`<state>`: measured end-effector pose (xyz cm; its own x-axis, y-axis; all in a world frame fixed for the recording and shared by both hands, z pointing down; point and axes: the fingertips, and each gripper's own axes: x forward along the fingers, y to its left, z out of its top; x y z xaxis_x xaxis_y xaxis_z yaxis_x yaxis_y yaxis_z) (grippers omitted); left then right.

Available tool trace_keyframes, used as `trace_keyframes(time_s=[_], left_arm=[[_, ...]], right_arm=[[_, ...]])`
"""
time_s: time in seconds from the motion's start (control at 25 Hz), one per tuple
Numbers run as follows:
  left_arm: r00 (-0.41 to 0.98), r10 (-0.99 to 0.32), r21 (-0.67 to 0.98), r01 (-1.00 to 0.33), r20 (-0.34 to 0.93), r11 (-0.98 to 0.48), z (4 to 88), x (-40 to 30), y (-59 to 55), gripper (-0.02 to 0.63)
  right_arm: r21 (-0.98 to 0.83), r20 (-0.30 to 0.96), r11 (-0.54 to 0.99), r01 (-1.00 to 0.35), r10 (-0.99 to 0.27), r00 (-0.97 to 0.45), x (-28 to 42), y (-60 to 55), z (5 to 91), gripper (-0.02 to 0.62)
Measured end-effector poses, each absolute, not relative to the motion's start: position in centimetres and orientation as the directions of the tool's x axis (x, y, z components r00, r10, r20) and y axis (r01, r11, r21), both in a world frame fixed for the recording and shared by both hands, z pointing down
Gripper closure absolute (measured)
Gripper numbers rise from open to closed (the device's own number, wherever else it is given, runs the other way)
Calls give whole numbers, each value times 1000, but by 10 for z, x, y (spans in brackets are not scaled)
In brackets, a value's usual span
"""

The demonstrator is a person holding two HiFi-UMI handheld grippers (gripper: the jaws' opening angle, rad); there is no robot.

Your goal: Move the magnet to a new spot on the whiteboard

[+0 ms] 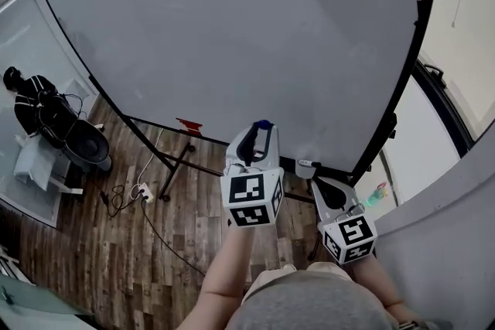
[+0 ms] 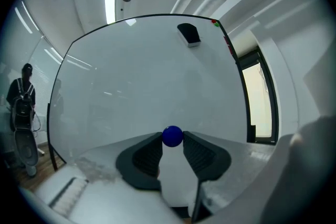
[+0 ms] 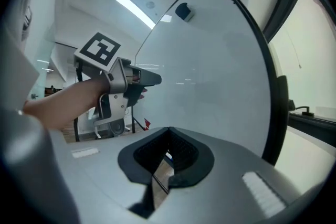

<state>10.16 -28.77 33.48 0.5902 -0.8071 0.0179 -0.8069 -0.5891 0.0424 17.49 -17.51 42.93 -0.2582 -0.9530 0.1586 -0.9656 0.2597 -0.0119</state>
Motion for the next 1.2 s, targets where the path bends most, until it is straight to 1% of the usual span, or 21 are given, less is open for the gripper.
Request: trace_keyframes(time_s=[0.32,0.68,0.92,1.2], left_arm=[[450,-893,71,-891,16,-448,333,17,-290,472],[336,-942,122,-936,14,-331,332,-58,-296,472],[294,-956,140,-947,11,-290,333,-97,-320,472],[335,-942,119,-935,-6,-333,334,-123,-363,472]], right_arm=[[-18,157,451,-892,-880,-448,109,-192,429,594],[-19,159,619,-786,-774,-613,41,-213,431,594],[-24,156,670,-742,-730,-665,5,-241,434,594],[-24,161,663,-748,-736,-657,-32,-288,448,594]])
